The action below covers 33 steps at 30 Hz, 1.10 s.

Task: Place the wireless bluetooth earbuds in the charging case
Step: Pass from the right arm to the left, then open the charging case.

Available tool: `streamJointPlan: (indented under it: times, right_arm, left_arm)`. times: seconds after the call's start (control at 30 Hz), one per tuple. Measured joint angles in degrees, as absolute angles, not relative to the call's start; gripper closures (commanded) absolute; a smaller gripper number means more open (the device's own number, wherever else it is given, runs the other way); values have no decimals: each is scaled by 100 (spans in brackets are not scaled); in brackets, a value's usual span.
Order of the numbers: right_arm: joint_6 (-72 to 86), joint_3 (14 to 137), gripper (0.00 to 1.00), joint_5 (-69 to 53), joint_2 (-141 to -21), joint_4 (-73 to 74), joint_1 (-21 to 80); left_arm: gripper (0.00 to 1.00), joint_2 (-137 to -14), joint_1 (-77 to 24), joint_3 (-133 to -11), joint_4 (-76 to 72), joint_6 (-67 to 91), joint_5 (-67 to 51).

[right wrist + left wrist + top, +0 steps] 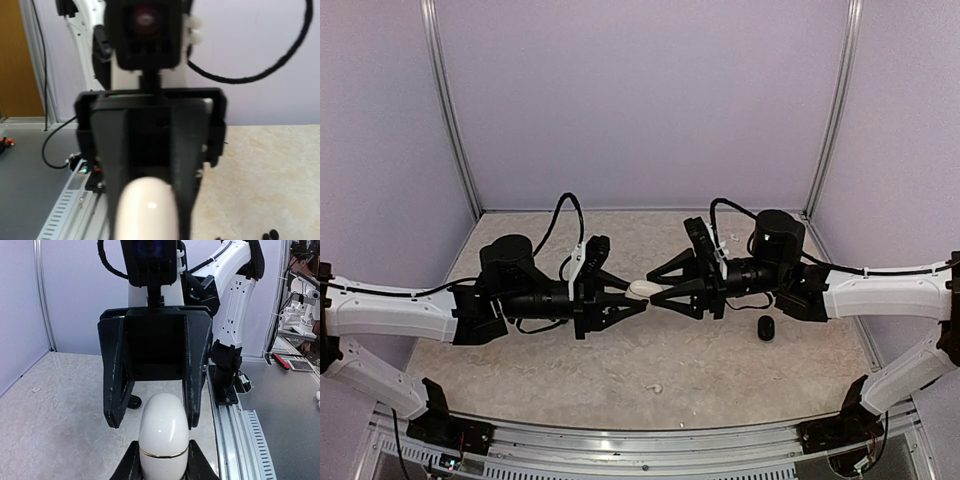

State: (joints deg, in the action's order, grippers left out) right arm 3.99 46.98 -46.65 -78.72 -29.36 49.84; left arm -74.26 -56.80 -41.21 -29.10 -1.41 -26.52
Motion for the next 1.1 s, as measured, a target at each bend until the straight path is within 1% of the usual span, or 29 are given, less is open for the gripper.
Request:
streamJointPlan:
  times: [0.5, 0.87, 0.97, 1.1]
  right_arm:
    - [493, 4735, 56, -4619, -7872, -2768, 4930]
    - [596, 4821, 56, -4497, -7872, -2906, 4792]
    - [585, 4821, 52, -4497, -7872, -2904, 4788]
    - [543, 4821, 42, -4491, -7826, -2893, 4779]
  left_arm:
    - [87, -7299, -5887, -3983, -2773, -875, -2169]
    - [87, -7194, -6058, -3903, -2561, -1188, -2117]
    - [87, -7146, -6058, -3859, -2567, -1210, -2082]
    - [87, -7107, -6031, -3828, -2565, -1173, -2047]
